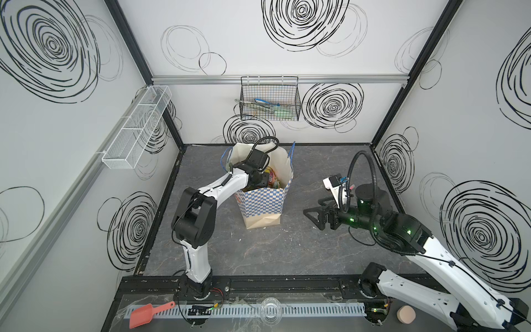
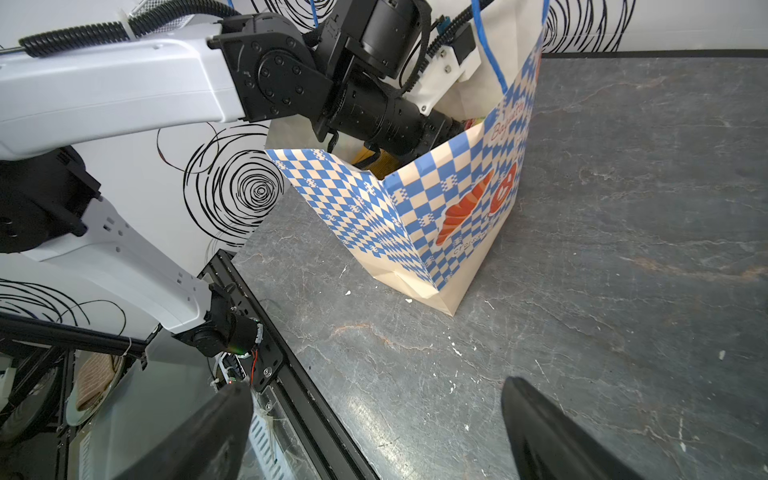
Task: Take the snacks out of the paper bag
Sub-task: 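Lower the left gripper into the bag and grasp the pink Fox's candy packet, then lift the pink Fox's packet out of the bag with the left gripper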
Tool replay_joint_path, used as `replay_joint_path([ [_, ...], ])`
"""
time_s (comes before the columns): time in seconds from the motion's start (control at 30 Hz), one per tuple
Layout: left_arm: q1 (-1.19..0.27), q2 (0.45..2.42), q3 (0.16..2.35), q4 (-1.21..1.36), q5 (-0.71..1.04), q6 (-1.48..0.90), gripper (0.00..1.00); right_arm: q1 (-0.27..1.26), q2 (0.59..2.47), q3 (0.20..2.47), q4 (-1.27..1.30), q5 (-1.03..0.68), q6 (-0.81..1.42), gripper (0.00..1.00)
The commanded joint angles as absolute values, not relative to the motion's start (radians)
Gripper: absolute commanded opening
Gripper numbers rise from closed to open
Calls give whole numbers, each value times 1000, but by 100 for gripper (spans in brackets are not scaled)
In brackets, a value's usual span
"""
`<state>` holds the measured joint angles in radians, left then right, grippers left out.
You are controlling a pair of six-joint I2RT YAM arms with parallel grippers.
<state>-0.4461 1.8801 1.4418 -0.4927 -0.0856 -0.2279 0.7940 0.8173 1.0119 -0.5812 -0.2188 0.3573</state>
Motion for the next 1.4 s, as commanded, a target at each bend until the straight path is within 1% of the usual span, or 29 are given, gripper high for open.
replay_joint_path([
  [0.0,-442,1892,1429,-499,-85,-227,42,804,802,1002,-546,-204,370,97],
  [0.07,-443,1880,1435,-501,-79,-229,32,805,798,1000,-544,-201,372,97],
  [0.13,-442,1864,1439,-499,-80,-233,18,807,793,1001,-545,-195,376,97],
  [0.2,-442,1847,1442,-499,-84,-234,7,808,786,1001,-545,-189,380,97],
  [0.27,-442,1828,1446,-497,-90,-237,0,809,777,999,-542,-182,385,97],
  [0.7,-442,1689,1494,-497,-94,-239,0,810,746,990,-523,-146,405,97],
  [1.0,-442,1662,1590,-547,-100,-218,0,810,741,996,-498,-105,407,97],
  [1.37,-454,1606,1656,-575,-121,-201,0,810,740,985,-469,-71,416,97],
])
